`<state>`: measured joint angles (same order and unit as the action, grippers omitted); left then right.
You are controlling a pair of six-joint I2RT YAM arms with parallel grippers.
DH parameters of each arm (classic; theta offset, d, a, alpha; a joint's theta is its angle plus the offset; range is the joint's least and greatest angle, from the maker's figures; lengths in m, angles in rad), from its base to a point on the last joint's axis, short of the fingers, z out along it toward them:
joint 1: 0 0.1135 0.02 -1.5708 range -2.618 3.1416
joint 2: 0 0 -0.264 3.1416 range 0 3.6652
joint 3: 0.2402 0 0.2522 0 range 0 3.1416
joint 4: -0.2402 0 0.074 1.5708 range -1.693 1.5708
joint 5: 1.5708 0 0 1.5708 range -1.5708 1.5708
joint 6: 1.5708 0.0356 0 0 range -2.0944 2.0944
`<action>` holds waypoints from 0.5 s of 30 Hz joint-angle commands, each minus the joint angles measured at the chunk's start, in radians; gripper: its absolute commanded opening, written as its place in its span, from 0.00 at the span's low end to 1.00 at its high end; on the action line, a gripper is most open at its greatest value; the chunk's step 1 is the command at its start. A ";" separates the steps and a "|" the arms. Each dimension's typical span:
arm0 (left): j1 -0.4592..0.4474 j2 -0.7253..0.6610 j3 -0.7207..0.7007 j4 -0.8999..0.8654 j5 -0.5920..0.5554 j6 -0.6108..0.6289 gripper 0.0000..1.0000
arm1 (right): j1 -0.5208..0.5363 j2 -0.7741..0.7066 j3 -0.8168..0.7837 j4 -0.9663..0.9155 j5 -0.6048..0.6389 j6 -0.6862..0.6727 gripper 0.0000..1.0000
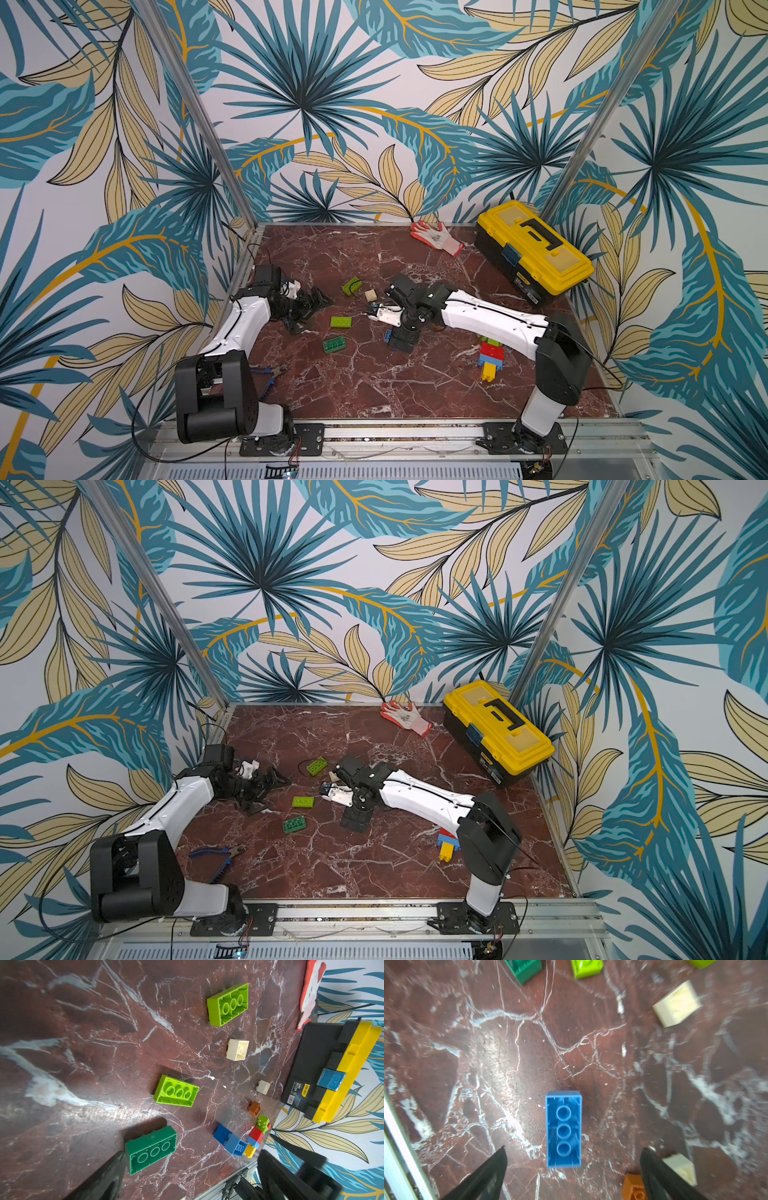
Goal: Assemble a carrot with lego
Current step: Pick up the lego brick from the center of the board.
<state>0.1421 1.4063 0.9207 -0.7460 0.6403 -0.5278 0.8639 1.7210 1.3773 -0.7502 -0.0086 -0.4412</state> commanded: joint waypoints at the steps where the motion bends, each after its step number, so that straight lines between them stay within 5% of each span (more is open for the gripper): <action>1: 0.009 -0.036 0.006 -0.035 -0.103 -0.033 0.99 | 0.001 -0.104 -0.023 0.031 -0.024 -0.007 0.99; 10: 0.143 -0.108 0.004 -0.045 -0.176 -0.157 0.99 | 0.021 0.095 0.197 0.118 -0.267 -0.174 0.98; 15: 0.248 -0.111 -0.012 0.018 -0.018 -0.123 0.99 | 0.059 0.340 0.459 0.016 -0.367 -0.158 0.89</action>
<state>0.3470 1.3125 0.9203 -0.7723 0.5301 -0.6617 0.8974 1.9865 1.7634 -0.6746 -0.2680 -0.5831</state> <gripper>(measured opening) 0.994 0.891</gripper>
